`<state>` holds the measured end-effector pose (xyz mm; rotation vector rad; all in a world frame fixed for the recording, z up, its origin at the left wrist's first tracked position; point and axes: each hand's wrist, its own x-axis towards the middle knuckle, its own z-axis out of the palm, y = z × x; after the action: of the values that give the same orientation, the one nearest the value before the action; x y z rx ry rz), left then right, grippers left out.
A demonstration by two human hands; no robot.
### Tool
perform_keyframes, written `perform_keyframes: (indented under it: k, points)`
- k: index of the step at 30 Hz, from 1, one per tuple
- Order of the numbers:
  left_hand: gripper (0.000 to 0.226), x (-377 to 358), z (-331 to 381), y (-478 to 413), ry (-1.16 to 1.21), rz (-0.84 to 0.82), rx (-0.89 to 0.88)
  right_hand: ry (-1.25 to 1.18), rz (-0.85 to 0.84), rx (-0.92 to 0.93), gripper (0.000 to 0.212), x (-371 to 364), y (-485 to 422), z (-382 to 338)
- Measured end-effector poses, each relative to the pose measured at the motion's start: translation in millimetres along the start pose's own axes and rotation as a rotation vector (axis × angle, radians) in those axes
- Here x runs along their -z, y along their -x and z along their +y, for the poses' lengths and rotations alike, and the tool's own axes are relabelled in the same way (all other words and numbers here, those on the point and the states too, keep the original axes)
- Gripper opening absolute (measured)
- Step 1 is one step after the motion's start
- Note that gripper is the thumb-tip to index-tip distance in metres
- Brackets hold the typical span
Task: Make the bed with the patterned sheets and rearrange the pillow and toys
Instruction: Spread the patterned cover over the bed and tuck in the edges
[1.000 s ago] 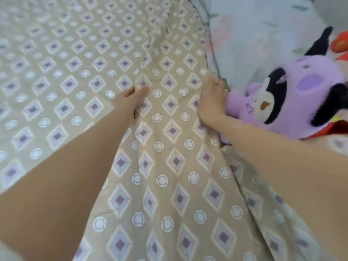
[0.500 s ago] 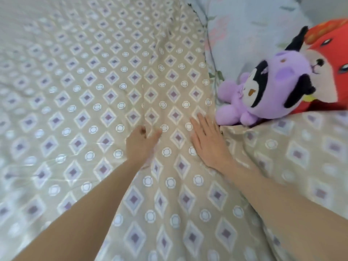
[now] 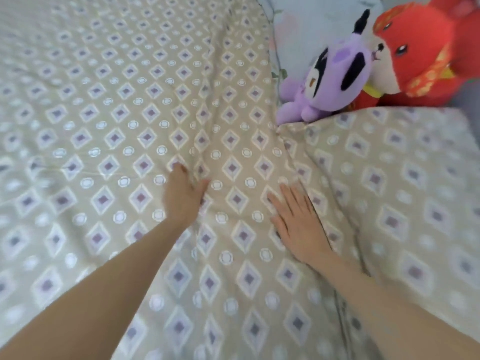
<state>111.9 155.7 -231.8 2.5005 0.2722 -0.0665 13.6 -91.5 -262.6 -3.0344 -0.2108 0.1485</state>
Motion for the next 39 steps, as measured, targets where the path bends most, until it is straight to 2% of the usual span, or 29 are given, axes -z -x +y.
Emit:
perform_keyframes:
  k: [2,3,6,7,12,14,17,18,21,23,26,29,33,39]
  points:
    - [0.051,-5,0,29,-0.267,0.044,-0.109,0.005,-0.008,-0.008,0.055,-2,26,-1]
    - [0.052,-7,-2,48,-0.349,0.043,-0.257,0.011,-0.02,-0.002,0.055,-4,39,-3]
    - [0.049,-8,-17,113,-0.476,-0.164,-0.814,0.021,-0.06,0.041,0.056,-7,83,-10]
    - [0.049,-7,-24,138,-0.511,-0.204,-0.881,0.017,-0.082,0.044,0.057,-7,100,-13]
    - [0.064,11,-50,243,-0.624,-0.302,-0.681,0.014,-0.272,0.084,0.077,0,179,-21]
    - [0.081,23,-56,269,-0.698,-0.368,-0.644,0.041,-0.371,0.113,0.088,5,203,-22]
    - [0.12,42,-56,300,-0.77,-0.471,-0.554,0.03,-0.538,0.111,0.111,16,234,-26]
    - [0.125,47,-56,310,-0.759,-0.507,-0.535,0.037,-0.575,0.099,0.118,19,243,-30]
    - [0.112,56,-61,335,-0.753,-0.633,-0.485,0.124,-0.662,0.009,0.128,28,270,-46]
    - [0.093,60,-60,349,-0.706,-0.718,-0.389,0.168,-0.699,-0.03,0.115,38,279,-60]
    - [0.058,73,-44,353,-0.605,-0.712,-0.327,0.259,-0.701,-0.045,0.078,70,274,-78]
    - [0.049,101,-25,349,-0.495,-0.673,-0.269,0.242,-0.702,-0.112,0.049,109,271,-100]
    - [0.044,160,-6,345,-0.344,-0.584,-0.261,-0.006,-0.607,-0.228,0.05,163,278,-138]
    - [0.039,278,12,351,-0.212,-0.478,-0.268,-0.134,-0.376,-0.228,0.045,263,295,-195]
